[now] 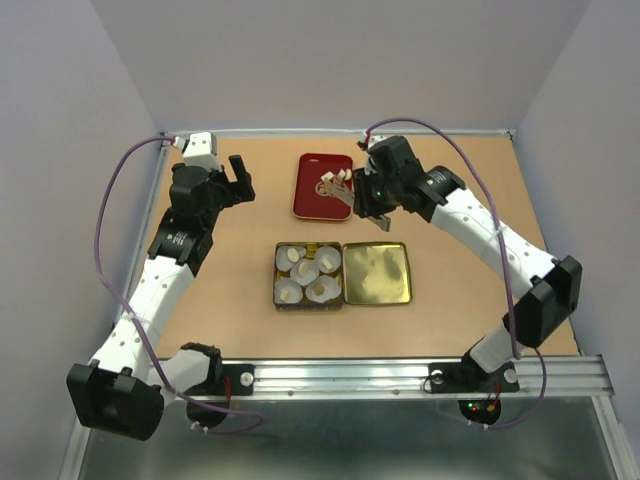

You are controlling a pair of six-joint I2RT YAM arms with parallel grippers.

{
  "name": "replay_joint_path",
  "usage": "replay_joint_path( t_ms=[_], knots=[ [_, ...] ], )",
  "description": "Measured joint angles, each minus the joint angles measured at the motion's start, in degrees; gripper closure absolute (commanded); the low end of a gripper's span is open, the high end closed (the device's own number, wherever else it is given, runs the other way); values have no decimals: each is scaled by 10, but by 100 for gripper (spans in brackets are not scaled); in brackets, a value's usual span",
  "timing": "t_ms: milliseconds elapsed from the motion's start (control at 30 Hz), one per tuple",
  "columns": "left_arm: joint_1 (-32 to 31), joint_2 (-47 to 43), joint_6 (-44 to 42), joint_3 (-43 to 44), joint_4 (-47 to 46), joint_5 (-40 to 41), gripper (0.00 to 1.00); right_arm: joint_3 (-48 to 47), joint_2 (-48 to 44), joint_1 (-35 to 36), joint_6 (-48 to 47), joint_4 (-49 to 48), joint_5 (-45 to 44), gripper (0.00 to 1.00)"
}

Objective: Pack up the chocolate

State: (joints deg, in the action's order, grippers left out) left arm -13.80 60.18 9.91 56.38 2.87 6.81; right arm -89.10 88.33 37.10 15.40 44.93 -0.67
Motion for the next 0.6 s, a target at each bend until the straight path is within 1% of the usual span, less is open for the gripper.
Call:
replay_joint_path(
  t_ms=[167, 300, 600],
  knots=[
    [0, -4, 0, 0, 0, -3, 1, -70, 92, -3, -16, -26, -52, 58],
    [0, -12, 0, 0, 0, -3, 1, -95, 152, -3, -24, -44, -84, 58],
    [0, -15, 0, 0, 0, -3, 1, -128, 226, -4, -17, -58, -128, 57]
  ],
)
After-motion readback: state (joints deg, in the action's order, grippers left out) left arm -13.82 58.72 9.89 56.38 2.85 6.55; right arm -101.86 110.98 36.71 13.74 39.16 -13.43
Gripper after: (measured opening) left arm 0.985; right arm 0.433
